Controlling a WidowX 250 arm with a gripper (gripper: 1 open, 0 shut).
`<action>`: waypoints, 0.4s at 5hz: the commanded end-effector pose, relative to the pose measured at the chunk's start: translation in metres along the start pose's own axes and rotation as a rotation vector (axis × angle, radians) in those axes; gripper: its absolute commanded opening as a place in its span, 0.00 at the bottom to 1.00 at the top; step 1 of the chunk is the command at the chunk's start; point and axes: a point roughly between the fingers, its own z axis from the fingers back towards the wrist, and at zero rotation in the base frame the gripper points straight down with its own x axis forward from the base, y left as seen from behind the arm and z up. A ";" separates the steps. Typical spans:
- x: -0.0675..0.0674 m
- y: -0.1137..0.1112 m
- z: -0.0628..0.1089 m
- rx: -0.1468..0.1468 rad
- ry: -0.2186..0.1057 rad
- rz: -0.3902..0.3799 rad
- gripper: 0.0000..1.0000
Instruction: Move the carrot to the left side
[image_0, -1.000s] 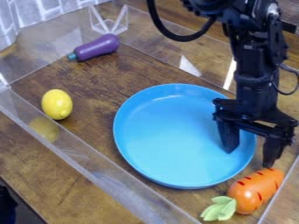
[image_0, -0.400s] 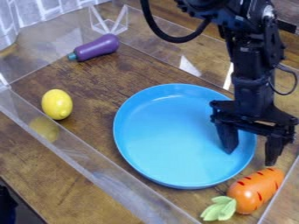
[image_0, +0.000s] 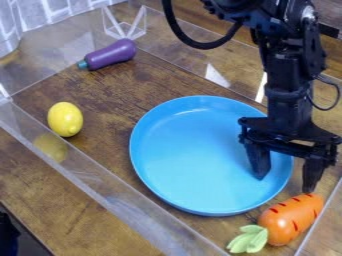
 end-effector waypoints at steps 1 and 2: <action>-0.010 0.001 -0.016 0.028 0.078 -0.059 1.00; -0.007 0.000 -0.018 0.027 0.089 -0.064 1.00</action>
